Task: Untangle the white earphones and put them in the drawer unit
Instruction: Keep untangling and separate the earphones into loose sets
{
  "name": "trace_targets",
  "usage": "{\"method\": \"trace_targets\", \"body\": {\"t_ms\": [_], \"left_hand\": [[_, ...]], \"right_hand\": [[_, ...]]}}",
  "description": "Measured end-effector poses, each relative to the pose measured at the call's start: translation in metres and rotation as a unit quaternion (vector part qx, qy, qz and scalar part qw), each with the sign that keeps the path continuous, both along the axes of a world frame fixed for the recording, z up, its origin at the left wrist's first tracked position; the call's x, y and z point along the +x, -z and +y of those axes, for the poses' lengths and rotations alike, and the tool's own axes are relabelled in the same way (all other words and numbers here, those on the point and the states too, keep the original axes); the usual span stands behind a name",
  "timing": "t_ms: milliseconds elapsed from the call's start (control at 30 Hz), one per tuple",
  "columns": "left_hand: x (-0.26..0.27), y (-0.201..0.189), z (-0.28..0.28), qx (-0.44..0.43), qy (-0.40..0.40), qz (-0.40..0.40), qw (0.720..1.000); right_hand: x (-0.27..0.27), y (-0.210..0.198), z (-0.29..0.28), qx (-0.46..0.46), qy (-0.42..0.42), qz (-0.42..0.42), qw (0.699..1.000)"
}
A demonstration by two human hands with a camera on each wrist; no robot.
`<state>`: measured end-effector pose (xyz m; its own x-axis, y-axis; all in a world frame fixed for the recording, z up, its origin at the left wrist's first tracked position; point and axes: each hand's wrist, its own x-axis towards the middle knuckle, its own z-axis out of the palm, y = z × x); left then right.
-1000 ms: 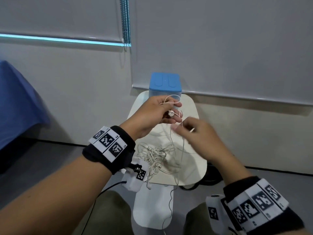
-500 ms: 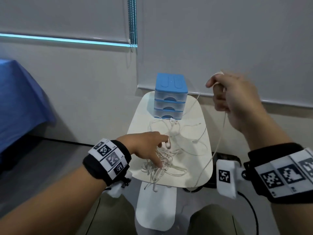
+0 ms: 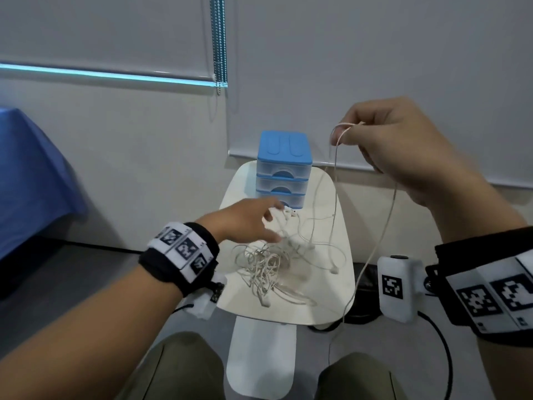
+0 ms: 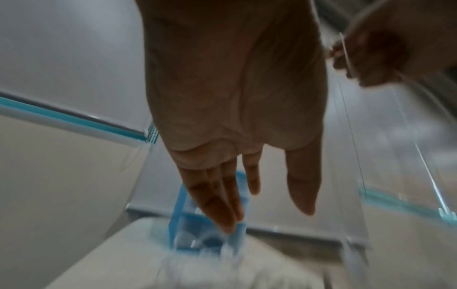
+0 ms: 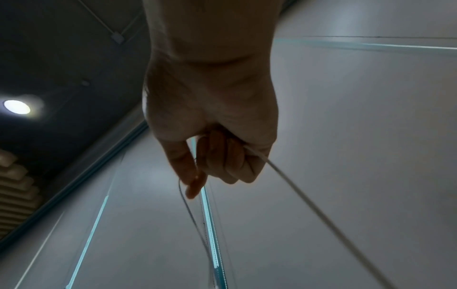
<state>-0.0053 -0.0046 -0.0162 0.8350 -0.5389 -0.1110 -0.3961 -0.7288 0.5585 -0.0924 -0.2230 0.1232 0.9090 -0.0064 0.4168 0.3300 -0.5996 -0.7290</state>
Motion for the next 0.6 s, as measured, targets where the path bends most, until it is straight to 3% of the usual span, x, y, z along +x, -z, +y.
{"method": "trace_targets", "body": {"t_ms": [67, 133, 200, 300, 367, 500, 600], "left_hand": [[-0.01, -0.027, 0.001, -0.147, -0.006, -0.009, 0.989], [-0.024, -0.058, 0.0, -0.355, -0.008, 0.026, 0.935], [-0.041, -0.081, -0.004, -0.436, 0.054, 0.083, 0.894], [-0.063, -0.088, -0.019, -0.355, 0.149, 0.113, 0.916], [-0.071, -0.077, -0.034, -0.31, 0.12, 0.145, 0.932], [-0.08, -0.053, -0.053, -0.338, 0.096, 0.226, 0.908], [-0.082, -0.045, -0.049, -0.363, 0.129, 0.261, 0.885]], "right_hand": [[-0.01, -0.007, 0.003, -0.055, -0.034, -0.013, 0.998], [-0.016, -0.012, 0.01, -0.105, -0.076, -0.017, 0.991], [-0.018, -0.013, 0.018, -0.147, -0.108, -0.014, 0.983], [-0.018, -0.017, 0.026, -0.161, -0.147, -0.029, 0.975], [-0.02, -0.021, 0.028, -0.16, -0.156, -0.057, 0.973], [-0.016, -0.022, 0.03, -0.167, -0.148, -0.124, 0.967], [-0.002, -0.013, 0.018, -0.162, -0.072, -0.174, 0.969]]}}
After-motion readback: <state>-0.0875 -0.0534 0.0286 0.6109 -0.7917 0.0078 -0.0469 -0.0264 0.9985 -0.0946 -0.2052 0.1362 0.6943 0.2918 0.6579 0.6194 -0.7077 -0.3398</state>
